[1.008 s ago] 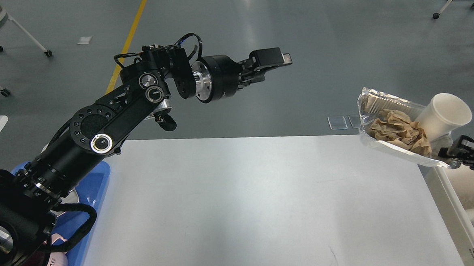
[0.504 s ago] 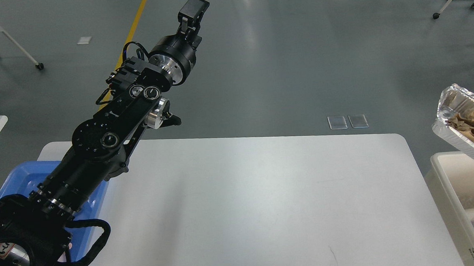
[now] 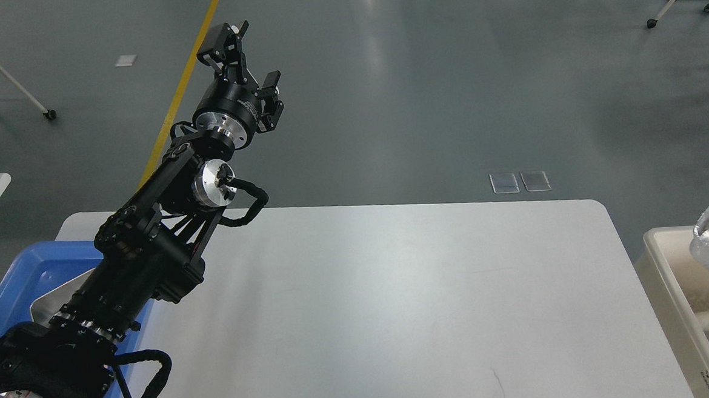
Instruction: Tidy desktop
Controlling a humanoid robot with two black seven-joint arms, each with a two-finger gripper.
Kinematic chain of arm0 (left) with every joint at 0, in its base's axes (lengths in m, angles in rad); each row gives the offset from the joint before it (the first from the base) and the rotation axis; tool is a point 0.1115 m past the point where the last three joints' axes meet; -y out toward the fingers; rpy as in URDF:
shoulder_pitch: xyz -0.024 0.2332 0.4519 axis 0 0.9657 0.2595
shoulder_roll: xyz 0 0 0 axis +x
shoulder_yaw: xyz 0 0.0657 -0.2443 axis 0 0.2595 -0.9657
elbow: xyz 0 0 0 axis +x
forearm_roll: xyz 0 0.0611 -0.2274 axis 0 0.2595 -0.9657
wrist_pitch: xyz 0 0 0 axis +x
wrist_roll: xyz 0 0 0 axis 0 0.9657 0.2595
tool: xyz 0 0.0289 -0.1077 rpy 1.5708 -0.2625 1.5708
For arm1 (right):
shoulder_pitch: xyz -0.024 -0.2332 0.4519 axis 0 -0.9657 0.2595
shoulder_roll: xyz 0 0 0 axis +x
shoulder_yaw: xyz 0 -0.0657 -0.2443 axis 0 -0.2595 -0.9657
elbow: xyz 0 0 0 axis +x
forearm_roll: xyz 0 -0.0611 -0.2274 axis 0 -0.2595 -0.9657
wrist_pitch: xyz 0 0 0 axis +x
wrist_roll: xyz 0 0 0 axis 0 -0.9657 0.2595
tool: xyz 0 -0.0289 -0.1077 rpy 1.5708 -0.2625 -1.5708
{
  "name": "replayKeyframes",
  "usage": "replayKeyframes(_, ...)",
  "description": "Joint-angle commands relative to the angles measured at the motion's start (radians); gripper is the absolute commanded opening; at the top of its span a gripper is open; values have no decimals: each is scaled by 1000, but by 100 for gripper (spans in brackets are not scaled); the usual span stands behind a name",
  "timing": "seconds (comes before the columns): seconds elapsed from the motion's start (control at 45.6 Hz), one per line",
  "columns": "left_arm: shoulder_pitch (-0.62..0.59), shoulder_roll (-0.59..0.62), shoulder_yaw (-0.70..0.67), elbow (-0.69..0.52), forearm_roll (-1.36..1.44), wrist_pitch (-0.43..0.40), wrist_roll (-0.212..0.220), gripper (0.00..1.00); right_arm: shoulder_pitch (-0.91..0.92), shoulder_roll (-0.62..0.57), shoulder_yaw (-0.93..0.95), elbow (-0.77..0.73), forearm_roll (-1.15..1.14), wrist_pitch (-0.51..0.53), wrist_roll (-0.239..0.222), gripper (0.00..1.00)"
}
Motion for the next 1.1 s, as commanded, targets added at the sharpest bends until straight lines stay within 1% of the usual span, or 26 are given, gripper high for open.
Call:
replayKeyframes(0.0,26,12,-25,44,-100,-129,4,95,-67,120,7,-147,54,4,0,0)
replayKeyframes(0.066,32,25,-41,69,-124,-191,7,95,-87,166,7,-221,74,6,0,0)
replayKeyframes(0.153,35,44,-52,80,-147,-223,10,96,-121,228,7,-318,105,9,-2,0)
replayKeyframes(0.307,55,82,-54,80,-227,-225,33,96,-138,323,7,-465,169,15,-14,0)
replayKeyframes(0.504,79,99,-63,81,-309,-223,36,97,-156,354,7,-525,241,6,-19,0)
replayKeyframes(0.526,83,99,-69,83,-313,-223,36,97,-156,354,7,-529,250,6,-19,7)
replayKeyframes(0.57,89,99,-81,89,-319,-223,36,97,-156,355,7,-537,264,-5,-17,44)
replayKeyframes(0.657,93,99,-98,95,-330,-225,36,97,-156,361,16,-552,270,-5,-16,73)
replayKeyframes(0.701,93,99,-103,95,-338,-225,34,97,-156,364,23,-565,270,-5,-16,83)
replayKeyframes(0.811,93,99,-107,95,-356,-226,33,97,-156,383,51,-589,270,-5,-16,99)
replayKeyframes(0.833,95,99,-107,95,-358,-228,31,97,-156,383,60,-592,270,-5,-16,100)
replayKeyframes(0.942,98,99,-115,95,-361,-243,27,98,-150,383,135,-594,270,-5,-16,100)
replayKeyframes(1.008,99,98,-135,95,-364,-271,25,98,-135,386,198,-595,272,-11,-11,100)
replayKeyframes(1.074,104,96,-155,95,-393,-298,25,98,-97,398,267,-595,270,-38,-10,100)
